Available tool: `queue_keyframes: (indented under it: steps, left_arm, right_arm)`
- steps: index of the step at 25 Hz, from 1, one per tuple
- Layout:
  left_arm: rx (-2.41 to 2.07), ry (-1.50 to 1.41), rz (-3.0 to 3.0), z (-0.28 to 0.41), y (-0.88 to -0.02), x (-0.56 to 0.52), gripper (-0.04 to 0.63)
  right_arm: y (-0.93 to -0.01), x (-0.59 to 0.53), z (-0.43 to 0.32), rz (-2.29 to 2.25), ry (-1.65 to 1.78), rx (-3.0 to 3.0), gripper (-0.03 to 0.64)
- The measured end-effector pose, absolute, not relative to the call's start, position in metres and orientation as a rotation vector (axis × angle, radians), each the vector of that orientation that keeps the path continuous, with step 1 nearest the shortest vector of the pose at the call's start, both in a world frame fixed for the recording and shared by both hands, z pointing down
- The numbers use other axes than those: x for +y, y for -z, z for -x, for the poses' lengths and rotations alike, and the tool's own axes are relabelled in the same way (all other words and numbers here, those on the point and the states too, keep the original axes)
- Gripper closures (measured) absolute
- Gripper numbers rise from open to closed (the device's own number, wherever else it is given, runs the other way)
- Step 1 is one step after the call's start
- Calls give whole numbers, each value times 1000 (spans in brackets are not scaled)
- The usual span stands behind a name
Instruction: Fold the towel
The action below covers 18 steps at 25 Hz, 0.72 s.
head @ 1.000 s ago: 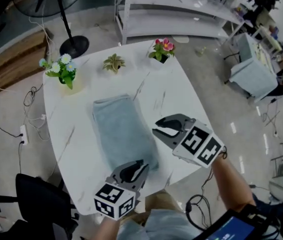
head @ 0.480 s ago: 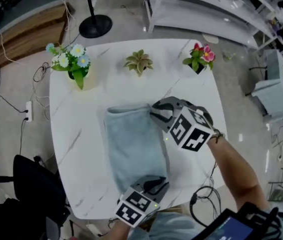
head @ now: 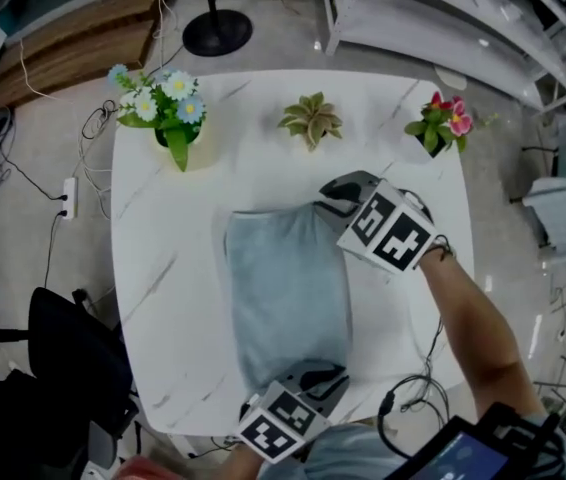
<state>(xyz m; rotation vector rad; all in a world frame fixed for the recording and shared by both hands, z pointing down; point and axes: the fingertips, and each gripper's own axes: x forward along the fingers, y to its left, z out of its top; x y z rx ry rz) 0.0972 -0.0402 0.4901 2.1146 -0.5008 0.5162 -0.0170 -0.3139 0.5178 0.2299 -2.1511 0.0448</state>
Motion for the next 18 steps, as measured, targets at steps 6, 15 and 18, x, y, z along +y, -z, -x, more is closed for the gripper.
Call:
queue_keyframes:
  steps: [6,15,18]
  left_arm:
    - [-533,-526,-2085,-95,-496,-44,560]
    - [-591,-476,-2077,-90,-477,-38,546]
    - [-619,-443,-2061,-79,-467,-23,545]
  right_arm:
    - [-525,-317,25,-284,-69,-2126,569]
    - [-444,-317,42,-403,47,-2284,580]
    - [-424,-251,91,-87,37,-2432,581]
